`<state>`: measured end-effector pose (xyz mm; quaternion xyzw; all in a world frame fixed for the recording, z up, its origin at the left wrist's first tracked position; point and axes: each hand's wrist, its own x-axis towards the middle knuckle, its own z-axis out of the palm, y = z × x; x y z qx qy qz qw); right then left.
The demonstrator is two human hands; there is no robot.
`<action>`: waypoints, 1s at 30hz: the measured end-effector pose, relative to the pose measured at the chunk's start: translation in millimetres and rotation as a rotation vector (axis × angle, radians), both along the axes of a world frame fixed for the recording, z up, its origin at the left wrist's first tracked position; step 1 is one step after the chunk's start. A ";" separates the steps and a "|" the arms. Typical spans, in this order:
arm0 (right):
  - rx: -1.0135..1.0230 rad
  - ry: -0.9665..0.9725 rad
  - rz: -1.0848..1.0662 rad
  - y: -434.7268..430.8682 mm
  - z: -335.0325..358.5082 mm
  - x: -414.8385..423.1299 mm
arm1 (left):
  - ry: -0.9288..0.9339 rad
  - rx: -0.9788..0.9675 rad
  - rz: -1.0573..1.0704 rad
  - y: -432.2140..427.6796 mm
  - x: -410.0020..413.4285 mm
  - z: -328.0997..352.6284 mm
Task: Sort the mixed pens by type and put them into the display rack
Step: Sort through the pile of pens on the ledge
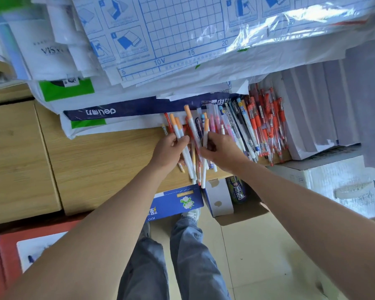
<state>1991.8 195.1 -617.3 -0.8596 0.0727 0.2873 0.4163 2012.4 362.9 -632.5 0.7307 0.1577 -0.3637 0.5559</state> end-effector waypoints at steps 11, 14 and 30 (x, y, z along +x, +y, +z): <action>-0.002 0.225 0.386 114.1 28.5 12.8 | -0.088 -0.009 0.144 102.0 -12.2 31.5; 0.042 0.230 0.331 162.6 26.5 7.4 | -0.086 0.046 0.207 154.3 -24.4 29.7; 0.025 0.059 0.020 446.1 -25.3 -0.6 | -0.092 0.344 0.214 428.7 -52.4 -17.6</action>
